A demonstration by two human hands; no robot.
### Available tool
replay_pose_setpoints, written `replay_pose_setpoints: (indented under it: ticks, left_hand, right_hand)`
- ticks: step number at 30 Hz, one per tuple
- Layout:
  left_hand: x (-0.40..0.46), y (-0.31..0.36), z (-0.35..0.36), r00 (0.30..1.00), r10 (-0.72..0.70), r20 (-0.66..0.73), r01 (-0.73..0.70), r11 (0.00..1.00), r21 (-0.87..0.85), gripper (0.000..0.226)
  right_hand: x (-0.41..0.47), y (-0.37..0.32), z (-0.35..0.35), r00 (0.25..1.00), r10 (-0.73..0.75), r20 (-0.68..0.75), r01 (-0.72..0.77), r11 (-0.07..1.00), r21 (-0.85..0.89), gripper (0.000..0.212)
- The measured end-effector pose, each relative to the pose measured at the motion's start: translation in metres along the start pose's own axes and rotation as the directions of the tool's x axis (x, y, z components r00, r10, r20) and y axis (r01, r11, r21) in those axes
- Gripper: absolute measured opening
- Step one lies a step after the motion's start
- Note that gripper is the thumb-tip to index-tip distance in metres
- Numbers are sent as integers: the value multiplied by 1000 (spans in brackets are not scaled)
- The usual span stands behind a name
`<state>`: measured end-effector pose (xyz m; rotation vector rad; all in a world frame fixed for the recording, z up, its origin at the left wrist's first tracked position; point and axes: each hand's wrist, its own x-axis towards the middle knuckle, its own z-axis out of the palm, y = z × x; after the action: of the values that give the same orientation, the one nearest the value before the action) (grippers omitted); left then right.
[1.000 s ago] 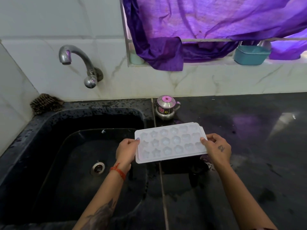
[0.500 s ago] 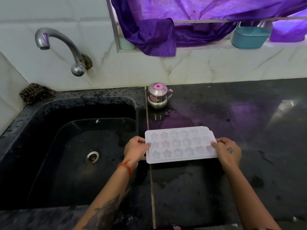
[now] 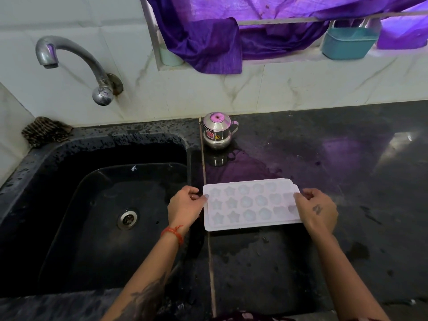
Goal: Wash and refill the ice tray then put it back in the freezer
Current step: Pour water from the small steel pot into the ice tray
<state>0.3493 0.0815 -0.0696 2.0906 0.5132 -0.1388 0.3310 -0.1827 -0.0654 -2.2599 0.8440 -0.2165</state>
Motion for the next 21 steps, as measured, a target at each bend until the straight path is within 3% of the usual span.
replay_pose_setpoints:
  ticks: [4, 8, 15, 21]
  left_hand:
    - [7, 16, -5, 988, 128, -87, -127, 992, 19, 32]
    - [18, 41, -4, 969, 223, -104, -224, 975, 4, 37]
    - [57, 70, 7, 957, 276, -84, -275, 961, 28, 58]
    - [98, 79, 23, 964, 256, -67, -256, 967, 7, 85]
  right_hand:
    - [6, -15, 7, 985, -165, -51, 166, 986, 20, 42]
    - [14, -45, 18, 958, -286, -2, 285, 956, 74, 47]
    - [34, -105, 50, 878, -466, 109, 446, 879, 171, 54]
    - [58, -147, 78, 823, -525, 215, 471, 844, 257, 63]
